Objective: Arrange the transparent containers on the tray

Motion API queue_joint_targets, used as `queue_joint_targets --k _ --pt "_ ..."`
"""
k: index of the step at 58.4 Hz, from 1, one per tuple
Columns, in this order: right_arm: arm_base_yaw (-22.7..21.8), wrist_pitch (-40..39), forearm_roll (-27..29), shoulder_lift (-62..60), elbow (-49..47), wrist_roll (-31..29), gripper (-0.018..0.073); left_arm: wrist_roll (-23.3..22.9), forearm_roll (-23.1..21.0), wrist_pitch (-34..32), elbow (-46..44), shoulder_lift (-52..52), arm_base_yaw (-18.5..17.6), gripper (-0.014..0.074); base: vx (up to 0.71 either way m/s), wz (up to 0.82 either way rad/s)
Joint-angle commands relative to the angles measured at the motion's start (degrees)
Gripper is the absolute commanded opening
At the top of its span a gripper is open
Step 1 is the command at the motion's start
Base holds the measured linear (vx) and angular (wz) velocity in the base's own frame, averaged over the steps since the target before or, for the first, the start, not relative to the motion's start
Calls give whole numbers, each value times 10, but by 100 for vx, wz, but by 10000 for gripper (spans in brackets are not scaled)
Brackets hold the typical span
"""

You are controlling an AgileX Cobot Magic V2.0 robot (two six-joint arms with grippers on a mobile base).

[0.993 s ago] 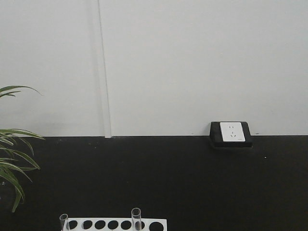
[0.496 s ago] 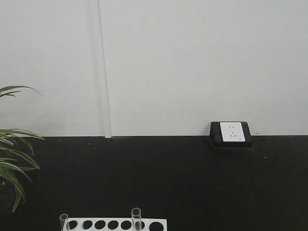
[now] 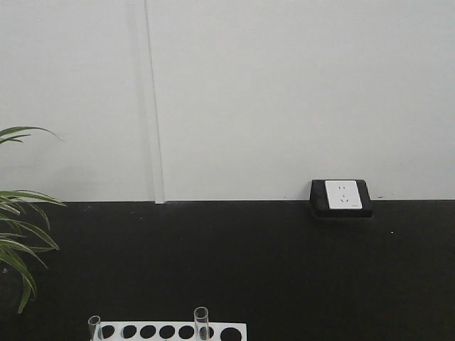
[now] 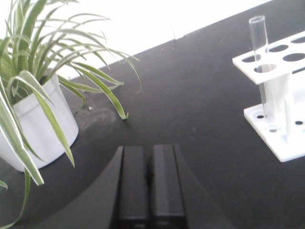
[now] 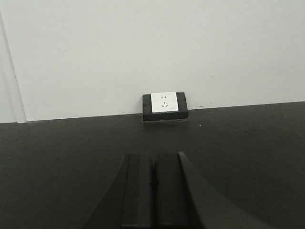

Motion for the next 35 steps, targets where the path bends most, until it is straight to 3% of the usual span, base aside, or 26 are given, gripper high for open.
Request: queue_joint_targets --k 1,11,19,24,35 --pt "0 -53 -4 -4 6 -2 -11 -5 7 -46 17 -14 -1 -7 0 0" --pt "0 -54 -4 -4 6 -2 -11 -9 6 -56 17 -14 -1 -7 0 0" --pt "0 -54 -4 -4 6 -2 -11 -64 -26 -105 17 -14 -1 -7 0 0" --pt "0 -54 -4 -4 6 -2 -11 -85 -24 -118 17 -14 -1 -7 0 0" --pt "0 -66 0 -4 6 -1 -11 -85 -24 -137 17 -14 -1 -7 0 0"
